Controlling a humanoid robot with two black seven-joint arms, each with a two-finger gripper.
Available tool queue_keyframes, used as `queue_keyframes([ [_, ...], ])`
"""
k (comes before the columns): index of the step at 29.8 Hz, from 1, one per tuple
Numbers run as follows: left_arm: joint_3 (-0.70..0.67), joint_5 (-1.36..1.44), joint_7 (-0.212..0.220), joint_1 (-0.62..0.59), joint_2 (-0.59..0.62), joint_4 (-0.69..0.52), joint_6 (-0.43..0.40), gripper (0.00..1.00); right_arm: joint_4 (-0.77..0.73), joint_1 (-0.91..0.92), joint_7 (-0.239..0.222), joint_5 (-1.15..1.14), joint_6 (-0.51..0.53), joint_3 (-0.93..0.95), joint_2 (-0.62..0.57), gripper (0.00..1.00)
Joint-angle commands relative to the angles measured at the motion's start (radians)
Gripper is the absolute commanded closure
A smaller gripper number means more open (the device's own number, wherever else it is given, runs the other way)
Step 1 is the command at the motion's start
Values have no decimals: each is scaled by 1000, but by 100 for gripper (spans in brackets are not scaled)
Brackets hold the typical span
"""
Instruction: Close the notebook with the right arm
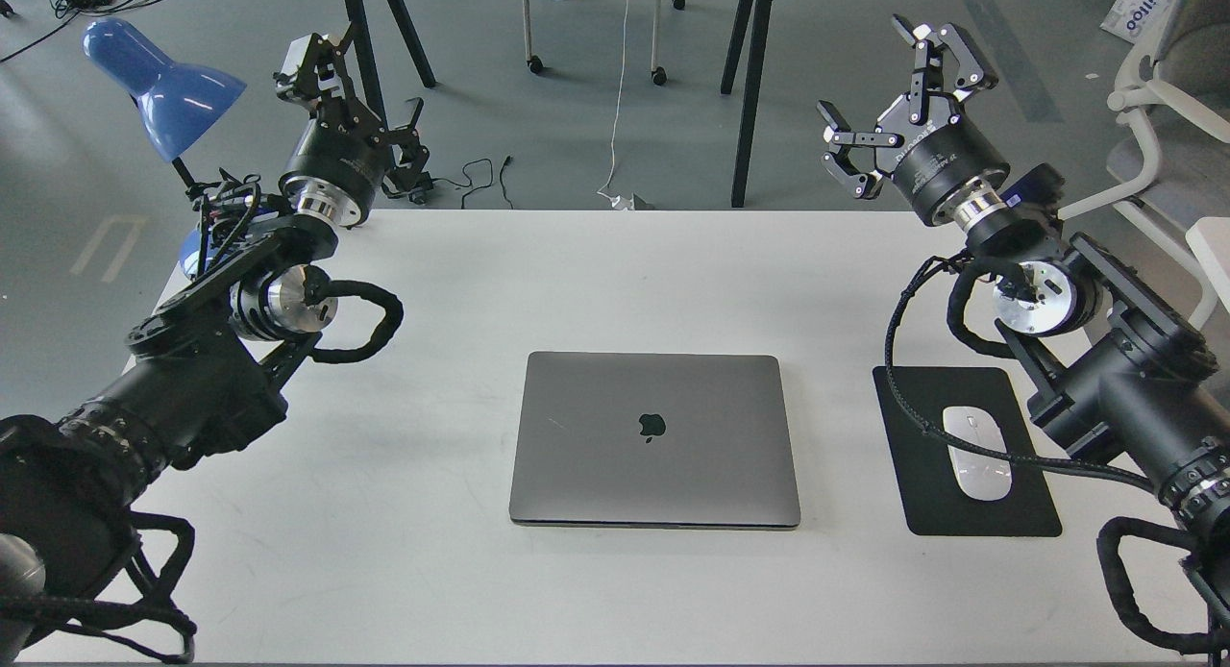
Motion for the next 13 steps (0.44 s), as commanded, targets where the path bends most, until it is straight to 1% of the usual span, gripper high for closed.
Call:
queue_keyframes([
  [1,0,0,0,0,0,0,0,0,7,0,7,3,6,15,0,0],
  [4,0,-2,0,0,0,0,0,0,15,-1,24,5,18,31,2,0],
  [13,0,0,0,0,0,0,0,0,15,-9,26,5,13,43,5,0],
])
